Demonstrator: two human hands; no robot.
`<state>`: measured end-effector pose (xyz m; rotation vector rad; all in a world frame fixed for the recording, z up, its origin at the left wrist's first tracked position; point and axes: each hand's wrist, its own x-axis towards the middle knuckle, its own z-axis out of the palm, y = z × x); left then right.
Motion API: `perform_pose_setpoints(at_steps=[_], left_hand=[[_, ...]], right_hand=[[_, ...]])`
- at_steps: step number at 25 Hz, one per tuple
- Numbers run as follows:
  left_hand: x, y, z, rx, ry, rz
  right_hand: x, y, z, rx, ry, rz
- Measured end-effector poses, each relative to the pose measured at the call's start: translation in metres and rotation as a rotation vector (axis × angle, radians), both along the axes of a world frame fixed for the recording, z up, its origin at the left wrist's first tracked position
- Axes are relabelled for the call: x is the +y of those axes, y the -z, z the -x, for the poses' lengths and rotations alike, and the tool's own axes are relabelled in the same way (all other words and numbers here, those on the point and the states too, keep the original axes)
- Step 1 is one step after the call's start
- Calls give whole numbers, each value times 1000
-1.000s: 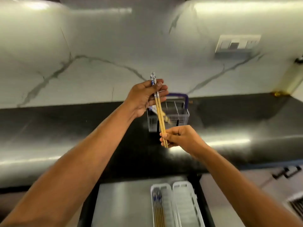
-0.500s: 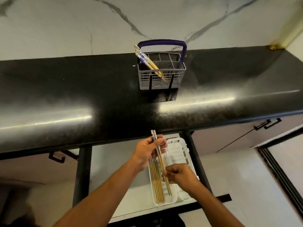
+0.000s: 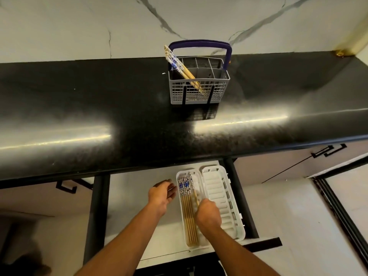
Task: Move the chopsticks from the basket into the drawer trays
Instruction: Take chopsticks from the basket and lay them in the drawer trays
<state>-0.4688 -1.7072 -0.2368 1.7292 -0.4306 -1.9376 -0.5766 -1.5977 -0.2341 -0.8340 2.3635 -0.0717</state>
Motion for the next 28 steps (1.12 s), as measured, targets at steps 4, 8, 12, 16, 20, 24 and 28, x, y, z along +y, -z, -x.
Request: perform_pose_setpoints(at_steps=[4,8,12,16,20,24,28], left_hand=[[0,5,-7,-28,-17,-34],[1,11,-13,-9,-10,-52],[1,15,-19,-7,-18,-75],[-3,19,-24,-23,-24,-78],[-5,25,-29,-25,-27,-83],[-4,27,-26,-21,-32,-83],[-1,25,-22,-11,-29,-77]], right_hand=[[-15,13,-7,37,-97,-35],[-10,26,-10,-1,-35,-83],[-6,29,-14,-23,-6,-76],[-8,27,-16,-25,-14,-72],[-7,24,-15,2,-28,-55],[-6,23,-14,2,-51,-58],[-13,22,-11,-3,-69,-64]])
